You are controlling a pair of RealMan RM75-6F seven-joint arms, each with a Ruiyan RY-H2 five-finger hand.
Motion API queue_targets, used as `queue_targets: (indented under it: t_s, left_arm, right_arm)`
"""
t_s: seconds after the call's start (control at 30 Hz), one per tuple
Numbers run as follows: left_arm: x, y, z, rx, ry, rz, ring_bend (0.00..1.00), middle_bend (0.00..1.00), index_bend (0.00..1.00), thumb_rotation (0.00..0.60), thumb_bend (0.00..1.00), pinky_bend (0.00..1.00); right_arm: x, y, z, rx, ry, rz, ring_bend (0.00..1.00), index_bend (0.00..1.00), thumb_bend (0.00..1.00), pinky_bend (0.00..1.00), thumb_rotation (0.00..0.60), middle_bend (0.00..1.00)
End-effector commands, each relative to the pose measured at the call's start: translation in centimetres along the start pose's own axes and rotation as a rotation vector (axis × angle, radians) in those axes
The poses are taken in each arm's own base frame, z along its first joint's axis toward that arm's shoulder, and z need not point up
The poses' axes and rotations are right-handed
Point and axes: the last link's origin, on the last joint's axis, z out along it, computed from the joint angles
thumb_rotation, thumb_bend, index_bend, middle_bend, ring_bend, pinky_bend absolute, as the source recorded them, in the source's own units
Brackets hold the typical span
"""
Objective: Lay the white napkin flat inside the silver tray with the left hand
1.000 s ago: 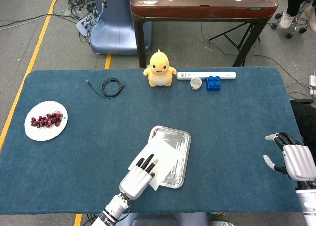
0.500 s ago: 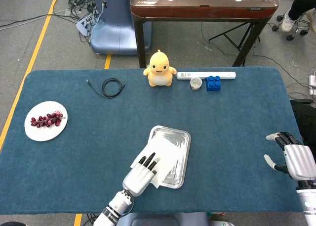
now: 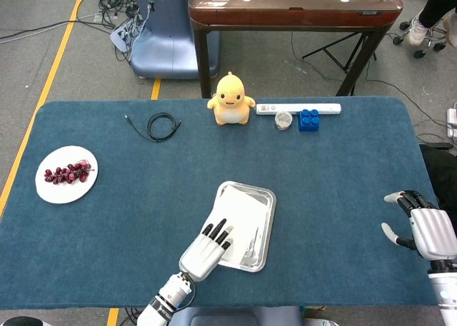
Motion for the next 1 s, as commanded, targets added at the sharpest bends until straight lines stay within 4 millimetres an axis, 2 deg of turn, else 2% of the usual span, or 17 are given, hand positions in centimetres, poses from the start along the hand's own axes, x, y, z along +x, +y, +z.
queue_targets:
  t_s: [0.03, 0.33, 0.37, 0.47, 0.57, 0.63, 0.67, 0.8, 0.87, 0.93, 1.0]
  left_arm:
    - [-0.1, 0.1, 0.1, -0.003, -0.001, -0.003, 0.04, 0.16, 0.24, 0.600, 0.25, 0.22]
    - [0.2, 0.0, -0.1, -0.010, 0.009, -0.005, 0.06, 0.16, 0.23, 0.600, 0.24, 0.24]
    - [0.3, -0.1, -0.1, -0.008, 0.009, -0.002, 0.07, 0.16, 0.22, 0.600, 0.24, 0.26]
    - [0.7, -0.5, -0.3, -0.009, 0.003, 0.010, 0.14, 0.16, 0.22, 0.600, 0.24, 0.45]
    - [1.3, -0.9, -0.6, -0.015, -0.001, 0.032, 0.27, 0.18, 0.22, 0.600, 0.27, 0.58]
    - [1.6, -1.1, -0.8, -0.020, -0.008, 0.049, 0.39, 0.26, 0.22, 0.600, 0.34, 0.67]
    - [1.7, -1.2, -0.9, -0.024, -0.014, 0.055, 0.47, 0.34, 0.22, 0.600, 0.38, 0.72]
    - [2.1, -1.5, -1.3, -0.041, -0.046, 0.064, 0.76, 0.76, 0.24, 0.600, 0.49, 0.93]
    - [2.3, -1.6, -1.4, -0.053, -0.069, 0.058, 0.88, 0.92, 0.27, 0.600, 0.55, 0.99]
    - [2.4, -1.8, -1.5, -0.062, -0.099, 0.036, 0.95, 0.99, 0.29, 0.600, 0.61, 1.00]
    - [2.5, -2.0, -1.5, -0.073, -0.141, 0.006, 0.99, 1.00, 0.30, 0.600, 0.66, 1.00]
  right_arm:
    - [0.0, 0.0, 0.0, -0.001, 0.000, 0.000, 0.20, 0.33, 0.28, 0.38, 0.600, 0.32]
    - [0.1, 0.0, 0.0, -0.001, 0.002, 0.002, 0.20, 0.33, 0.28, 0.38, 0.600, 0.32]
    - [0.1, 0.0, 0.0, -0.001, 0.002, 0.002, 0.20, 0.33, 0.28, 0.38, 0.600, 0.32]
    - [0.0, 0.0, 0.0, -0.001, 0.000, 0.000, 0.20, 0.33, 0.28, 0.38, 0.600, 0.32]
    - [0.0, 0.0, 0.0, -0.001, -0.002, -0.001, 0.20, 0.33, 0.28, 0.38, 0.600, 0.32]
    - [-0.1, 0.0, 0.1, -0.002, -0.004, -0.003, 0.20, 0.33, 0.28, 0.38, 0.600, 0.32]
    - [-0.1, 0.0, 0.1, -0.002, -0.005, -0.004, 0.20, 0.33, 0.28, 0.38, 0.600, 0.32]
    - [-0.2, 0.0, 0.1, -0.002, -0.006, -0.005, 0.20, 0.33, 0.28, 0.38, 0.600, 0.32]
    - [-0.2, 0.0, 0.1, -0.003, -0.007, -0.005, 0.20, 0.33, 0.28, 0.38, 0.600, 0.32]
    - [-0.2, 0.0, 0.1, -0.004, -0.006, -0.006, 0.20, 0.33, 0.28, 0.38, 0.600, 0.32]
    - [-0.2, 0.0, 0.1, -0.005, -0.007, -0.006, 0.20, 0.33, 0.28, 0.38, 0.600, 0.32]
